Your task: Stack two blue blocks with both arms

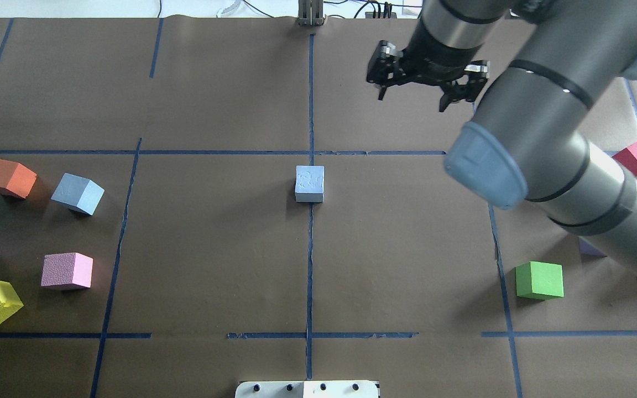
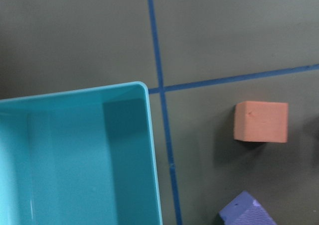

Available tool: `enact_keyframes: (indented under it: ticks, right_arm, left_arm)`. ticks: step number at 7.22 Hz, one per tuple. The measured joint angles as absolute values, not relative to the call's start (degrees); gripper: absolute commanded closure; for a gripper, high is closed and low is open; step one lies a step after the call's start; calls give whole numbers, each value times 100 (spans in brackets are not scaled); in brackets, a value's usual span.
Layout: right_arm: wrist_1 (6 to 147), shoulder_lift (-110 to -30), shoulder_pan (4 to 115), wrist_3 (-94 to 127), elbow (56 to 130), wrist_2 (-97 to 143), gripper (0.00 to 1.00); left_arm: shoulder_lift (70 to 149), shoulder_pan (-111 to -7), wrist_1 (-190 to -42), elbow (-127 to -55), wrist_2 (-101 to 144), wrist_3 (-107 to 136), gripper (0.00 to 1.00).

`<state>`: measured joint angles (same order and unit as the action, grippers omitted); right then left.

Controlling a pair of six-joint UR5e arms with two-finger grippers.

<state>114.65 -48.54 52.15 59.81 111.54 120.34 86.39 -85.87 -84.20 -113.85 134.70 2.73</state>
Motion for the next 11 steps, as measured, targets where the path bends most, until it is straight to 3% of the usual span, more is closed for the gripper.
enact_keyframes:
  ticks: [2, 4, 5, 8, 11]
  right_arm:
    - [11440, -5735, 5982, 4496, 11398, 12563, 0]
    - [11390, -6480, 6609, 3090, 11428, 12842, 0]
    - [11379, -6705, 6836, 2664, 11421, 12963, 0]
    - [11373, -7145, 7320, 1768, 11378, 13157, 0]
    - [11367, -7248, 7459, 1553, 11302, 13166, 0]
  left_arm:
    - [8749, -7524, -8415, -12046, 13468, 1290, 0]
    - [9076, -6545, -8467, -12185, 12997, 1946, 0]
    - [9176, -6195, -8659, -12010, 12696, 2136, 0]
    - [9538, -5720, -10330, -10528, 12449, 2764, 0]
    - [9804, -5319, -10797, -9814, 12422, 3128, 0]
